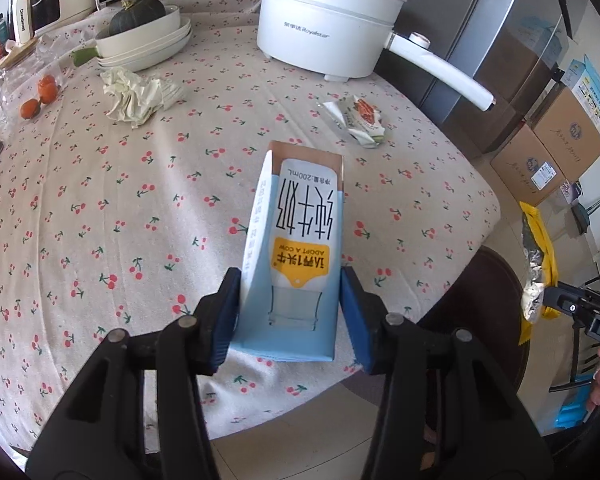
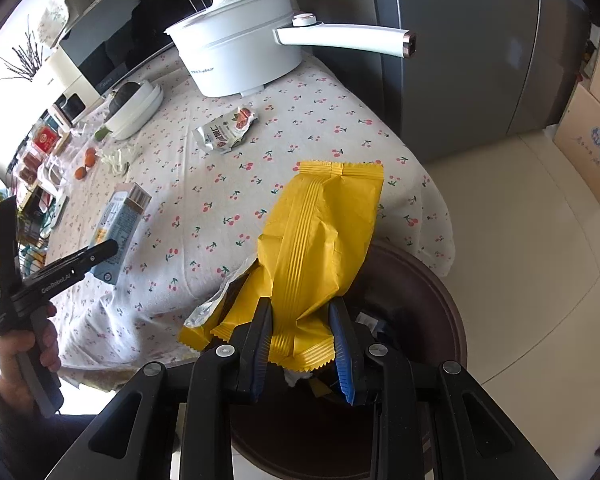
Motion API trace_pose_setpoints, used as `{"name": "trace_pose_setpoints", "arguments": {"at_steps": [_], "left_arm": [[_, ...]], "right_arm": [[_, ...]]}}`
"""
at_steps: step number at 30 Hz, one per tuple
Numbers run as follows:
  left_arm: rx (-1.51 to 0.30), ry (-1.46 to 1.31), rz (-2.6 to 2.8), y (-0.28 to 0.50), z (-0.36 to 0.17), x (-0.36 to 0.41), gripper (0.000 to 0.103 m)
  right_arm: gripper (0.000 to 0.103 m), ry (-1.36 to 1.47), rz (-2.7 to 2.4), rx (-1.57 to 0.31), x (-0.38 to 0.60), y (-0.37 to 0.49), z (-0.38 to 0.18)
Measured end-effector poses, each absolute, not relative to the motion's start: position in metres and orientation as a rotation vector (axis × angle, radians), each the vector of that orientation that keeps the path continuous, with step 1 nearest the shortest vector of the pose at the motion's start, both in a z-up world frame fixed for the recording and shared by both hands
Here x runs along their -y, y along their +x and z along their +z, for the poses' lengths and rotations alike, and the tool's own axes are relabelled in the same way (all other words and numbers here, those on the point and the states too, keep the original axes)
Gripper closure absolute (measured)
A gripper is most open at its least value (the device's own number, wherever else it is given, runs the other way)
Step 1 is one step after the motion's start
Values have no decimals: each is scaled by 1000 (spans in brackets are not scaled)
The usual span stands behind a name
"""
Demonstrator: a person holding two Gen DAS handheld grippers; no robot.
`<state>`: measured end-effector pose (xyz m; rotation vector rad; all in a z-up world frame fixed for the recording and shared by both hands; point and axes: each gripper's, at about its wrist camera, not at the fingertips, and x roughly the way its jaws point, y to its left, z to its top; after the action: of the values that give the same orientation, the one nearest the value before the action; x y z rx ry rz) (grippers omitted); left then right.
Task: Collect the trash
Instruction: 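Carry bag and carton over the bin and open both tools to drop them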
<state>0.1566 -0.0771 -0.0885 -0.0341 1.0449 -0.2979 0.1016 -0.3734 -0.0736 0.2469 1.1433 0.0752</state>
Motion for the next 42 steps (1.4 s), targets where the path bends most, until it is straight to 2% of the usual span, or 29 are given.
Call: {"name": "trace_pose_setpoints", "arguments": {"at_steps": [8,19,24,26,27,28,36,39,40,41,42], "left_arm": [[-1027,-41,-416,120,-78,107,52],[-1121,33,-565,78,-107,163,52],[-1103,18,-611,72,-112,175,51],[-1097,7,-604,73,-110,175,39],[-1088,-2,-587,74,-108,173,24],[-1070,-18,-570,74,-105,170,16],[-1074,-32,-493,82,-100,153,16],[-1069,-13,-448,82,-100,143,16],[-1066,-9,-435,82,-99,140,16],[-1065,-6,-424,83,-99,136,15],[-1064,-4,-414,83,-99,132,15]], "right_arm": [[74,241,44,-1166,395,75,-87],[74,267,-27,-1190,434,36,-107],[74,275,-33,-1193,440,25,-109],[74,277,-35,-1193,442,23,-110],[74,278,-36,-1193,443,22,-109],[74,279,-36,-1193,444,21,-110],[73,279,-32,-1197,442,22,-110],[67,285,-23,-1204,438,27,-110],[59,294,-25,-1204,437,28,-110],[46,310,-22,-1208,436,29,-110],[39,325,-25,-1210,437,31,-109]]}}
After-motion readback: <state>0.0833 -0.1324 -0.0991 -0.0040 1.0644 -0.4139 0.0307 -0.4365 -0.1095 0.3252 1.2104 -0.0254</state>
